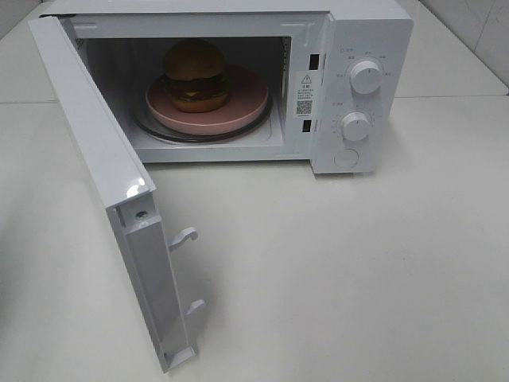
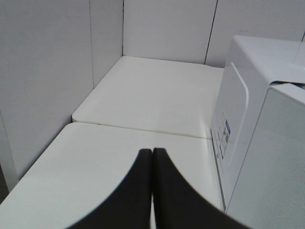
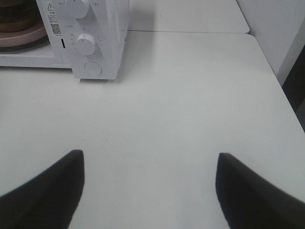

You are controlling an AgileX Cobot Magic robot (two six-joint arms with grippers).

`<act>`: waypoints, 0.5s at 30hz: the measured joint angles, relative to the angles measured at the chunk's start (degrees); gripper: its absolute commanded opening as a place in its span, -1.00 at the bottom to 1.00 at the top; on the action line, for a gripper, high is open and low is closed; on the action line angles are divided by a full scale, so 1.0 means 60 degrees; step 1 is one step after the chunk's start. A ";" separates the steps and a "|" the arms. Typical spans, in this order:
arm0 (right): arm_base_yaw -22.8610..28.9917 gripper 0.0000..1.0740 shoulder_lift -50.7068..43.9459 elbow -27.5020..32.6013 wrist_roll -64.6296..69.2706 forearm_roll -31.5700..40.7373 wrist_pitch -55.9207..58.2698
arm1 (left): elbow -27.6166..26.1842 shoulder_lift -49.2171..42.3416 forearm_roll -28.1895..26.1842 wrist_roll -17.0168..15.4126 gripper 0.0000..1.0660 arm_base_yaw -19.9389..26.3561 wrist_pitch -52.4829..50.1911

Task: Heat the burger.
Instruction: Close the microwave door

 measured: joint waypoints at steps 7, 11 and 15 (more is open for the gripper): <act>0.0000 0.41 0.0000 0.0000 0.0000 0.0000 0.0000 | 0.0000 0.1308 0.1862 -0.0984 -1.00 0.0000 -0.1031; 0.0000 0.41 0.0000 0.0000 0.0000 0.0000 0.0000 | 0.0000 0.2502 0.2874 -0.1576 -1.00 0.0000 -0.2044; 0.0000 0.41 0.0000 0.0000 0.0000 0.0000 0.0000 | 0.0000 0.3151 0.3209 -0.1652 -1.00 0.0000 -0.2855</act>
